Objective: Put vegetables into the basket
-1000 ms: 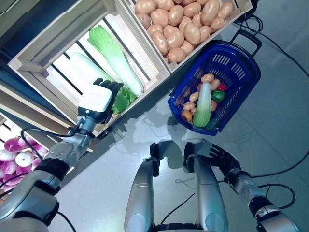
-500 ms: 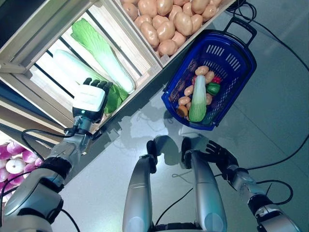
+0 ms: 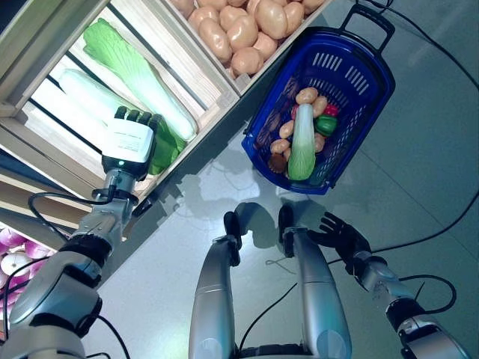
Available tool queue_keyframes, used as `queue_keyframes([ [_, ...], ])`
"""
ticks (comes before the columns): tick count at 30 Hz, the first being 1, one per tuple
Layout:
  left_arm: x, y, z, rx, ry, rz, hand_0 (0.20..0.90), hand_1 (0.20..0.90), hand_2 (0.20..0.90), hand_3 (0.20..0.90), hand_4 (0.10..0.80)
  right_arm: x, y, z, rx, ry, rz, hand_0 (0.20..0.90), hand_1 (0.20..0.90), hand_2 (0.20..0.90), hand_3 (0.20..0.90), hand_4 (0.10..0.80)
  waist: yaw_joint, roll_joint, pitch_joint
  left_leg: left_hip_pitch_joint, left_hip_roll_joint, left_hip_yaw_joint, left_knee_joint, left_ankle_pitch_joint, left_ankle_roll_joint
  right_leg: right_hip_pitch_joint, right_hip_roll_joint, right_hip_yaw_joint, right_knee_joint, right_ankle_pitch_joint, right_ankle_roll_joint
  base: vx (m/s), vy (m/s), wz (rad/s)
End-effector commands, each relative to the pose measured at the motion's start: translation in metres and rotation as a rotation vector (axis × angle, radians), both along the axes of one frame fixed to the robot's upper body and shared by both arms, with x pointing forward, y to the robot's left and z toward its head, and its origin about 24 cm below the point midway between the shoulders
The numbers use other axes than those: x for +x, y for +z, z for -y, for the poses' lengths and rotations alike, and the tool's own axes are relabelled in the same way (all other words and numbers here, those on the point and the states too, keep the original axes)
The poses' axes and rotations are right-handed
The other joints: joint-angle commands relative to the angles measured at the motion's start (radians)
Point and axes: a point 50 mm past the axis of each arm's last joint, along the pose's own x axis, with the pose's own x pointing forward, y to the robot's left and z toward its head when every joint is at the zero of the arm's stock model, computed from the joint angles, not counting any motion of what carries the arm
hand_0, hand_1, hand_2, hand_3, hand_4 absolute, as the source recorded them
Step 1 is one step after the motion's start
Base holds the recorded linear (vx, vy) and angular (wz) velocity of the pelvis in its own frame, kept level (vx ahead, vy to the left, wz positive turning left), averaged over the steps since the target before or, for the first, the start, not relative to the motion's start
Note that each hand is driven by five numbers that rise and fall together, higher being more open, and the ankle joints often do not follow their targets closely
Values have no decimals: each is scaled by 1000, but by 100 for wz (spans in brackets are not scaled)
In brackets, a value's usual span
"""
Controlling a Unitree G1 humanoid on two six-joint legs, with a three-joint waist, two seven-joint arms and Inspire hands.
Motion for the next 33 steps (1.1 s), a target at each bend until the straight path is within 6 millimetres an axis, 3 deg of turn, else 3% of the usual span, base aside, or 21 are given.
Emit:
queue_keyframes([
  [1,-13,64,-45,133,195,181,900,900,900,900,800,-10,9,26,-31,-65,55,900,900,900,900,800,9,14,-2,-7,-22,4,-45,15,-18,62,-20,-3,-124,59,26,14,49,2],
  [8,-12,83,-42,170,147,219,900,900,900,900,800,-11,12,34,-39,-80,76,900,900,900,900,800,17,13,-2,-56,-20,0,-29,8,-12,17,-27,-12,-105,56,22,4,31,2],
  [21,-10,54,-38,97,125,95,900,900,900,900,800,-9,15,27,-27,-78,89,900,900,900,900,800,26,-20,-2,-78,-19,-10,-32,1,-7,-6,-21,-31,-96,56,27,2,-2,4],
  [22,-10,54,-39,97,125,90,738,738,738,738,692,-10,15,25,-25,-77,89,900,900,900,900,800,27,-22,-2,-75,-18,-9,-28,-2,-7,-3,-21,-33,-93,54,27,0,0,0],
  [23,-10,55,-40,97,125,92,738,738,738,738,692,-10,14,25,-24,-78,88,900,900,900,900,800,27,-23,-2,-72,-17,-8,-27,-3,-6,0,-21,-35,-91,52,27,35,-32,2],
  [24,-9,56,-39,100,122,91,458,458,458,458,505,-10,13,25,-24,-79,86,900,900,900,900,800,27,-25,-2,-67,-17,-6,-25,-6,-6,4,-21,-36,-88,50,27,30,-23,2],
  [25,-9,56,-39,100,120,91,300,300,300,300,400,-10,13,25,-24,-79,84,900,900,900,900,800,27,-25,-2,-66,-16,-6,-24,-6,-6,6,-21,-36,-88,49,27,49,-31,4],
  [33,-6,56,-35,86,93,69,300,300,300,300,400,-11,11,26,-22,-89,70,900,900,900,900,800,27,-20,-2,-33,-13,2,-22,-11,-11,44,-32,-42,-98,47,28,16,-8,1],
])
